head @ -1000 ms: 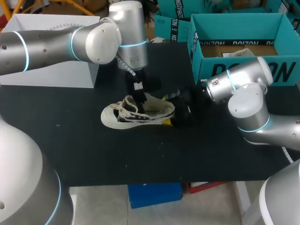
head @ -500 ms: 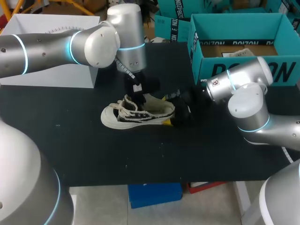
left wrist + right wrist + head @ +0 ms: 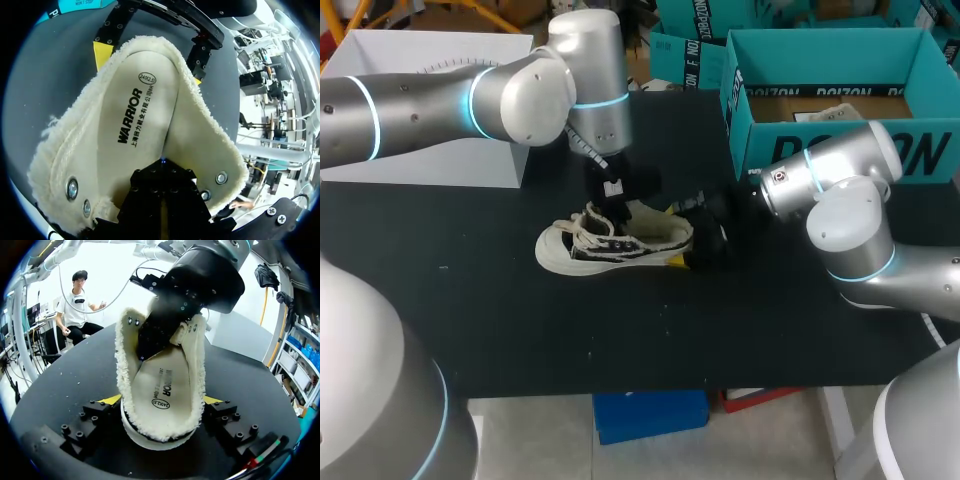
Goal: Take the shoe out of the shoebox, open the shoe tongue, remove and reinsert the insole, then place the shoe into the shoebox
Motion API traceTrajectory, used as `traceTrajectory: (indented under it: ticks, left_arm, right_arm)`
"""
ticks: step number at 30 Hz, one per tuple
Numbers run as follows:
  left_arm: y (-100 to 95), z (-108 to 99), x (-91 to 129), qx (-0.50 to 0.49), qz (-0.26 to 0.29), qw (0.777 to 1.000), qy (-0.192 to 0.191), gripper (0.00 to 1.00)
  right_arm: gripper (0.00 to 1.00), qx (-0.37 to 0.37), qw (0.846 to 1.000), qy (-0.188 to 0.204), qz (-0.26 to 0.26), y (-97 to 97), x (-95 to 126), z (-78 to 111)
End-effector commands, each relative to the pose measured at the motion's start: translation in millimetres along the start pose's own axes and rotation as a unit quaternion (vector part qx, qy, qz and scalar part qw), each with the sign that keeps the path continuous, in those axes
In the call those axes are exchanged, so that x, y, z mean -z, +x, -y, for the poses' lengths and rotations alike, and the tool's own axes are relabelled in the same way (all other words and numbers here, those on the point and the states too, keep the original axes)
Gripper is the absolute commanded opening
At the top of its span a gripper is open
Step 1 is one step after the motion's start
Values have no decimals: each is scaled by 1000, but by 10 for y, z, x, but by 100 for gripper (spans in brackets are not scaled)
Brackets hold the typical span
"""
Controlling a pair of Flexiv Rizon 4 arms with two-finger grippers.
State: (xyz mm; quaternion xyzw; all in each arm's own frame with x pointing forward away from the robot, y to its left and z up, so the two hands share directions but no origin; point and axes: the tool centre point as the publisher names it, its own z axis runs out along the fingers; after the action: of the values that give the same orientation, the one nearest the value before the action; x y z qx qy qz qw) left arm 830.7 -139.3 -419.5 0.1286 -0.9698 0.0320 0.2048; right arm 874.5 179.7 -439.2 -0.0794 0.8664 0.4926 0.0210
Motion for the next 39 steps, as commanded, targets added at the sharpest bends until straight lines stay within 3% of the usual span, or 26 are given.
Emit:
traceTrajectory:
  ticks: [1, 2, 9, 16, 21, 27, 39]
  left_arm:
    - [-28, -9, -203, -1, -1, 1000, 0, 3]
    - [-28, -9, -203, -2, -1, 1000, 0, 11]
    - [-38, -10, -214, -4, -2, 1000, -1, 28]
    - [-90, -9, -240, -4, 3, 1000, 2, 25]
    - [-110, -6, -288, 8, 44, 999, -5, 26]
    - [-80, -7, -372, 23, 127, 991, -20, 31]
    - [-230, -133, -468, 36, 253, 965, -57, 25]
  right_arm:
    - [0, -1, 1000, 1, 0, -14, -51, 26]
    - [0, -1, 1000, 1, 0, -14, -51, 26]
    - [0, -1, 1000, 1, 0, -14, -51, 26]
    - [0, -1, 1000, 1, 0, -14, -51, 26]
    - [0, -1, 1000, 1, 0, -14, -51, 26]
    - [0, -1, 1000, 1, 0, -14, -51, 26]
    - [0, -1, 1000, 1, 0, -14, -51, 26]
